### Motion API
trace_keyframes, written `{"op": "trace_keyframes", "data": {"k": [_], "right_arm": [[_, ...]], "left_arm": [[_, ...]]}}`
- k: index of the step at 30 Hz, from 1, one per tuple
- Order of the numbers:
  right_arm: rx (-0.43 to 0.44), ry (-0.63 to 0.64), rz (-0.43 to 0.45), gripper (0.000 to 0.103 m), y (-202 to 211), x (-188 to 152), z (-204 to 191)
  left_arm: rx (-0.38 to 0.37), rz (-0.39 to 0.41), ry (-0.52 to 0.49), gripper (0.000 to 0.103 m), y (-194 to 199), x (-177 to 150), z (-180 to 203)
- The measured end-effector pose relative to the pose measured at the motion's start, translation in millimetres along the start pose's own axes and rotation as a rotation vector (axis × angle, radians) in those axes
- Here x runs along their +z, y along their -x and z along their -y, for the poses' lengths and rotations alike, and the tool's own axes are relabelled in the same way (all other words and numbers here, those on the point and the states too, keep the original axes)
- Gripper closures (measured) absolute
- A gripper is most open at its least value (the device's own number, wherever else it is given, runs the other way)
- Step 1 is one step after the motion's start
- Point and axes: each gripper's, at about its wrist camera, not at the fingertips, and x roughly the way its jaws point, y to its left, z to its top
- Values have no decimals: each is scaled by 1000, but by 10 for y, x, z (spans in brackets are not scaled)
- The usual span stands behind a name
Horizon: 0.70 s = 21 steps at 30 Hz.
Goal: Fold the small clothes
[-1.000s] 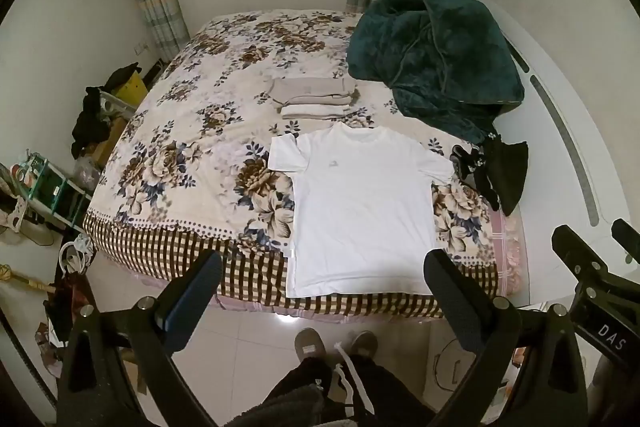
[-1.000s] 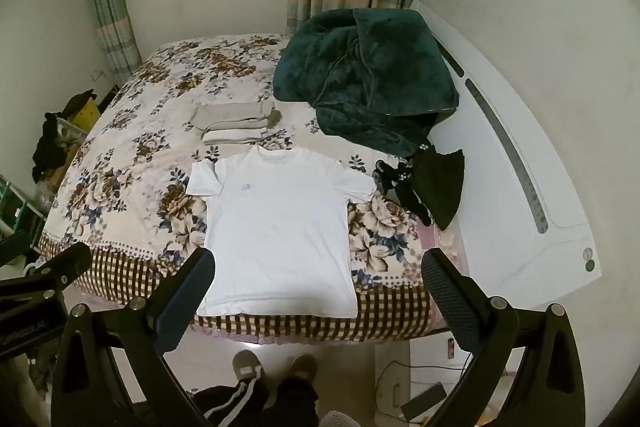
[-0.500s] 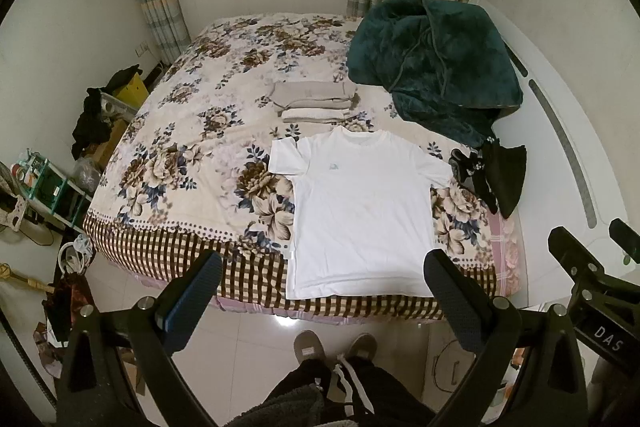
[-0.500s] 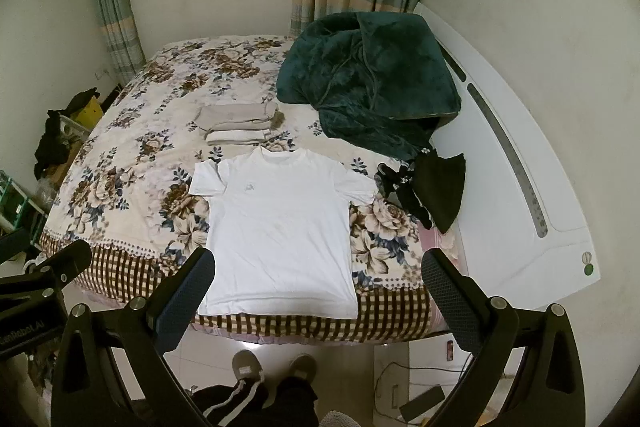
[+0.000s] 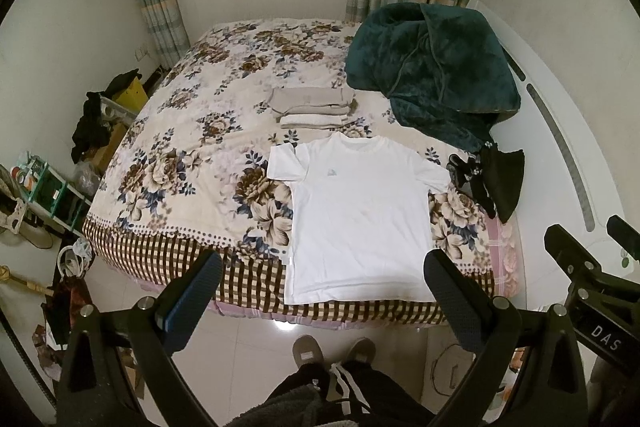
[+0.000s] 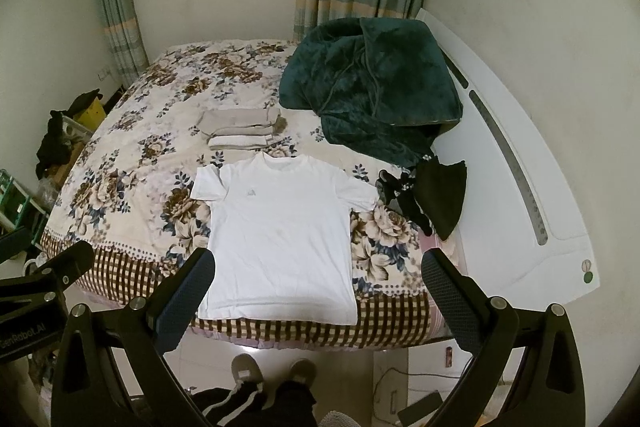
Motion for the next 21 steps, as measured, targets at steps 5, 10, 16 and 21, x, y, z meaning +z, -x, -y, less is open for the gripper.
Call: {"op": "trace_keyframes", "data": {"k": [5, 10, 16, 21], "right_arm": [[-1, 3, 0, 0, -12, 56, 21], [-1, 4, 2, 0, -7, 55, 18], [1, 6, 8, 0, 1, 123, 49], [4, 8, 13, 0, 13, 149, 80]], "left_arm": [[3, 3, 3, 0, 0, 3, 34], [4, 7, 2, 0, -4, -20, 31], [3, 10, 3, 0, -2, -11, 35], [6, 14, 4, 0, -8, -2, 45]]}}
